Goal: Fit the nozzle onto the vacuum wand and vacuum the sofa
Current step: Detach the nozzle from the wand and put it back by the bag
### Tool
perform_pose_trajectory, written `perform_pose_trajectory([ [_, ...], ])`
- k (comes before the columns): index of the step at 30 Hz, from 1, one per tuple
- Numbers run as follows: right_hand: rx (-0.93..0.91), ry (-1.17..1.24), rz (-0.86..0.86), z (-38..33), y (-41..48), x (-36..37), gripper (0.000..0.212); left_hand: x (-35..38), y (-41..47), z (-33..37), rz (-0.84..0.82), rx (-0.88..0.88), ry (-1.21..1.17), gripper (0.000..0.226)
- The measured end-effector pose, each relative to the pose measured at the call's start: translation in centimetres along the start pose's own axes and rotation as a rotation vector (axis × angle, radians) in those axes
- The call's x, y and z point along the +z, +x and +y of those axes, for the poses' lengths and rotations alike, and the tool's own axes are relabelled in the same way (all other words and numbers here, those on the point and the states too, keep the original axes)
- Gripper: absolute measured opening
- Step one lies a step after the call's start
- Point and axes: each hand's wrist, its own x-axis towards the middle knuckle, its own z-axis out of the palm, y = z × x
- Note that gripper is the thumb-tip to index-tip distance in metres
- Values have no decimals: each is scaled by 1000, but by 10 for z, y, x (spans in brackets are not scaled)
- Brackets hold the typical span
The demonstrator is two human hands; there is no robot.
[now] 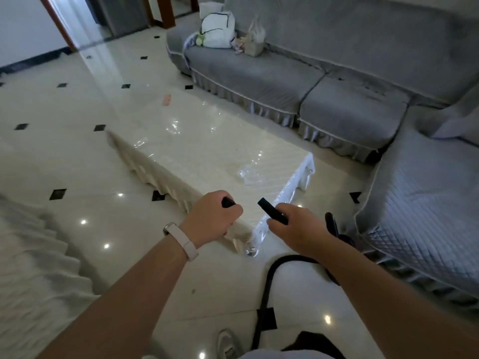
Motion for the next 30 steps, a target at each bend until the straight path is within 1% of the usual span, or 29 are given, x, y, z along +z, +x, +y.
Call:
perform_pose_trajectory([
  [3, -27, -6, -25, -31, 15, 11, 25, -29, 5, -23, 5, -11, -3, 20],
  [6, -44, -33, -42, -53, 33, 18, 25, -48, 10, -42, 28, -46, -3, 23],
  [10, -68, -44, -74, -71, 58, 26, 24, -65, 20, -58, 34, -104, -43, 24],
  [15, -74, -8, -133, -87, 107, 43, 26, -87, 53, -73, 41, -151, -24, 25],
  [22, -94, 58, -184, -98, 207, 50, 25, -113, 142, -78, 80, -225, -29, 24],
  [27, -37, 110, -224, -98, 280, 38, 22, -120, 216, -63, 96, -308, -90, 17],
  [30, -9, 155, -251, -99, 314, 31, 21, -122, 258, -51, 102, -332, -130, 19],
])
